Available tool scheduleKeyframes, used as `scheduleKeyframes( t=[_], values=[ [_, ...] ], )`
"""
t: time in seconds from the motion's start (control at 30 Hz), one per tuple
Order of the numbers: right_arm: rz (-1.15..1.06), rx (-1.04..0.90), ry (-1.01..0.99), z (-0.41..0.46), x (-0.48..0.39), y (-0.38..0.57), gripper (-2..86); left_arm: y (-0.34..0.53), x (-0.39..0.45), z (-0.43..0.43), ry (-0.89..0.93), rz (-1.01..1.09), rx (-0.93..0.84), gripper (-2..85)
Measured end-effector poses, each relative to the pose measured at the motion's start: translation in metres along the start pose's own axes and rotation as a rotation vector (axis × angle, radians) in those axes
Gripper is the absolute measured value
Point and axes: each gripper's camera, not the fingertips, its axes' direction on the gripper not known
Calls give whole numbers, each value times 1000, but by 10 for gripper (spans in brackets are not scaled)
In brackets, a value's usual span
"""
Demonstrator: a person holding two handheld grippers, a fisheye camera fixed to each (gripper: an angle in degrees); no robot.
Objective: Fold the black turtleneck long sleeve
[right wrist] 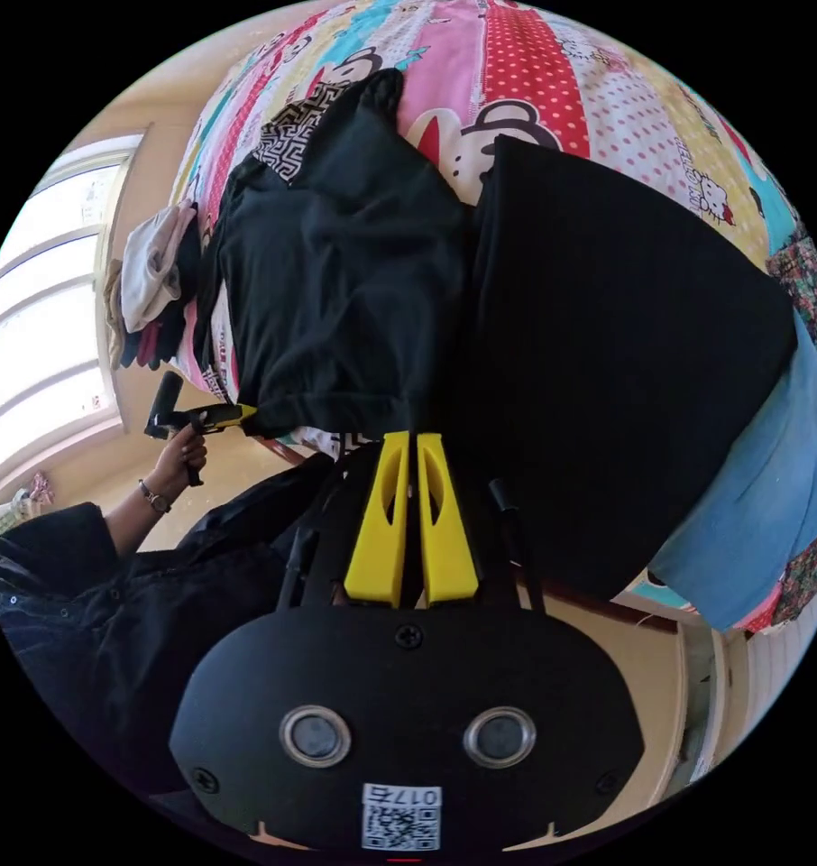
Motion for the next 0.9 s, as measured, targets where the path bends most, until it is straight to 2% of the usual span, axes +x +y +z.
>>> scheduleKeyframes(
  t=[0.1, 0.23, 0.33, 0.4, 0.5, 0.57, 0.67, 0.73, 0.8, 0.9],
  values=[
    [-51, -85, -122, -14, -3, 13, 22, 38, -4, -59, -120, -28, 43, 50],
    [-170, -285, -91, 10, -13, 27, 24, 85, -37, -104, -256, -138, 131, 48],
    [-167, -280, -107, 11, -12, 22, 37, 105, -66, -118, -153, -206, 180, 63],
    [-107, -149, -50, -12, -8, 8, 55, 121, -74, -133, -137, -253, 239, 69],
    [-85, -2, 21, -33, -4, -19, 69, 132, -71, -140, -152, -235, 229, 71],
    [-77, 15, 45, -28, 0, -40, 69, 136, -67, -139, -151, -204, 203, 71],
    [-39, -162, 196, 19, 11, -71, 52, 142, -58, -138, -151, -174, 180, 71],
    [-45, -219, 220, 35, 15, -77, 33, 146, -54, -141, -127, -154, 174, 71],
    [-97, -340, 98, 18, 15, -80, 18, 154, -50, -151, -96, -150, 194, 69],
    [-158, -305, 12, -54, 3, -63, 10, 162, -49, -171, -91, -129, 216, 64]
  ],
)
